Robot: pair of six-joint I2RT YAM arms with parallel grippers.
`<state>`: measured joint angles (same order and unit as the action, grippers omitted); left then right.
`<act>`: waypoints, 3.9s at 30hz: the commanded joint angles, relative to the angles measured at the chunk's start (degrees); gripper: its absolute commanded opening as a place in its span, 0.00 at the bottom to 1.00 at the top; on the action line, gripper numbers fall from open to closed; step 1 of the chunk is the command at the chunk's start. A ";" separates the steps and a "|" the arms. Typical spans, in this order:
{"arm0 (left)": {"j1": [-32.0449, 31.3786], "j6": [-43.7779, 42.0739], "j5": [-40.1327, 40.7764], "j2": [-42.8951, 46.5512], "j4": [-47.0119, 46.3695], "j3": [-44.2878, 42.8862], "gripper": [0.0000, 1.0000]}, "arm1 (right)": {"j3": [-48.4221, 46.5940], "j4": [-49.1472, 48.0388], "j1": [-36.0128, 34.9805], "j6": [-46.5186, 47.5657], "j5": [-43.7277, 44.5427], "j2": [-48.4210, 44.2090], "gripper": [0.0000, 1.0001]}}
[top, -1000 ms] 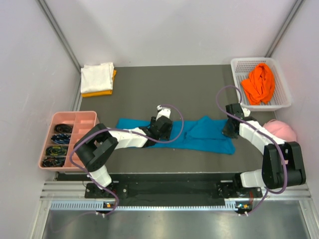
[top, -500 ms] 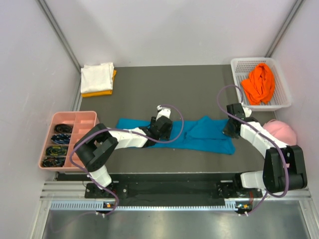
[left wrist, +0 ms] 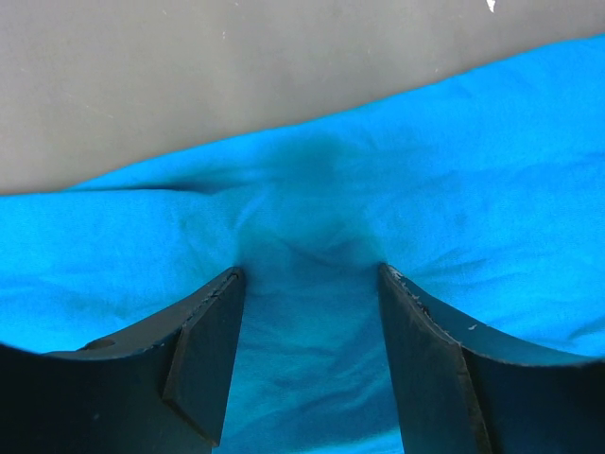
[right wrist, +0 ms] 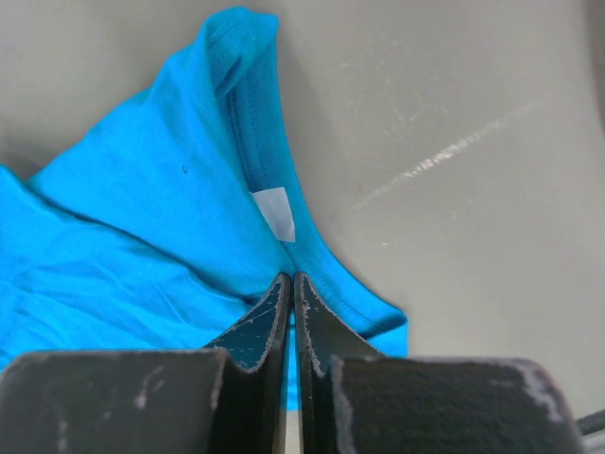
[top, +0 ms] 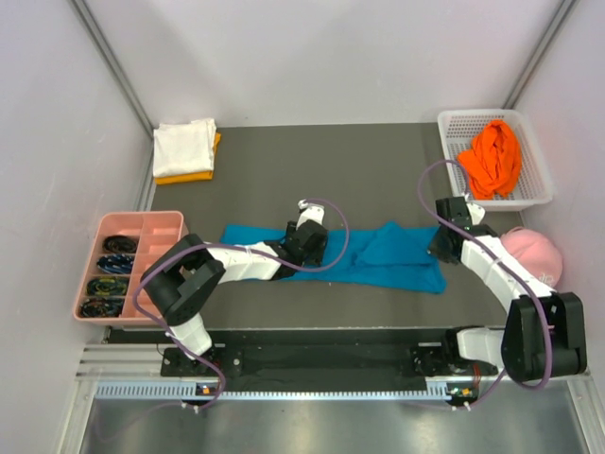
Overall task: Fold and stack the t-shirts
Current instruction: Fold the other side of the tshirt into a rectangle, then rotate the tshirt 90 degrees
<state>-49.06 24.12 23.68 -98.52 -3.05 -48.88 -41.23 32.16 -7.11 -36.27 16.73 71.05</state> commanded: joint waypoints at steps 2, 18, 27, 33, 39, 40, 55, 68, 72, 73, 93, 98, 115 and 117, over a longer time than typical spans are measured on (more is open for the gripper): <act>0.01 0.67 -0.65 -2.20 -0.82 -0.78 0.63 | -0.60 1.85 1.05 1.11 2.52 -2.84 0.00; 0.01 0.76 -0.22 -1.68 -0.47 -0.33 0.63 | -1.30 3.52 1.31 1.03 2.25 -5.39 0.33; 1.16 -1.79 3.56 4.73 2.78 -1.21 0.64 | -2.10 4.58 1.23 2.78 -4.58 -9.25 0.38; 2.12 -4.17 4.79 7.38 4.89 -3.76 0.65 | 1.86 4.75 0.79 1.91 -15.32 -15.49 0.39; 5.11 -5.57 4.45 7.11 4.81 -5.08 0.65 | 3.79 7.21 0.17 1.47 -20.41 -19.10 0.41; 6.94 -5.92 3.57 6.94 4.63 -5.26 0.65 | 4.75 7.04 -0.44 1.29 -21.47 -19.19 0.41; 14.96 -6.80 -0.21 5.80 4.19 -8.77 0.65 | 12.05 4.14 -5.10 -5.56 -21.48 -19.46 0.43; 16.62 -6.72 0.31 0.36 1.55 -11.66 0.64 | 14.25 0.09 -6.86 -5.21 -21.83 -14.36 0.44; 16.89 -6.54 -0.04 -3.08 0.60 -14.40 0.64 | 14.25 0.71 -8.18 -4.25 -20.25 -14.71 0.45; 17.06 -6.54 -0.04 -3.95 0.33 -15.01 0.64 | 14.34 0.80 -8.53 -4.16 -19.20 -14.88 0.45; 21.72 -1.98 -0.83 -14.86 7.96 -22.40 0.99 | 15.31 -7.99 -9.23 -5.91 -16.91 -5.14 0.92; 22.08 1.80 -3.11 -13.02 9.20 -18.10 0.99 | 12.24 -11.06 -9.32 -6.79 -16.91 0.40 0.92; 21.20 10.42 -7.77 -3.96 16.58 -2.19 0.99 | -2.62 -13.88 -9.41 -4.60 -16.91 20.00 0.93; 20.50 10.86 -7.95 -3.17 17.37 -1.05 0.99 | -5.51 -13.71 -9.32 -4.33 -17.69 22.80 0.93</act>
<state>-27.64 30.65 21.17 -101.16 4.23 -54.74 -45.10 14.57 -16.01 -41.98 -1.58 86.85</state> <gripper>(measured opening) 0.988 0.928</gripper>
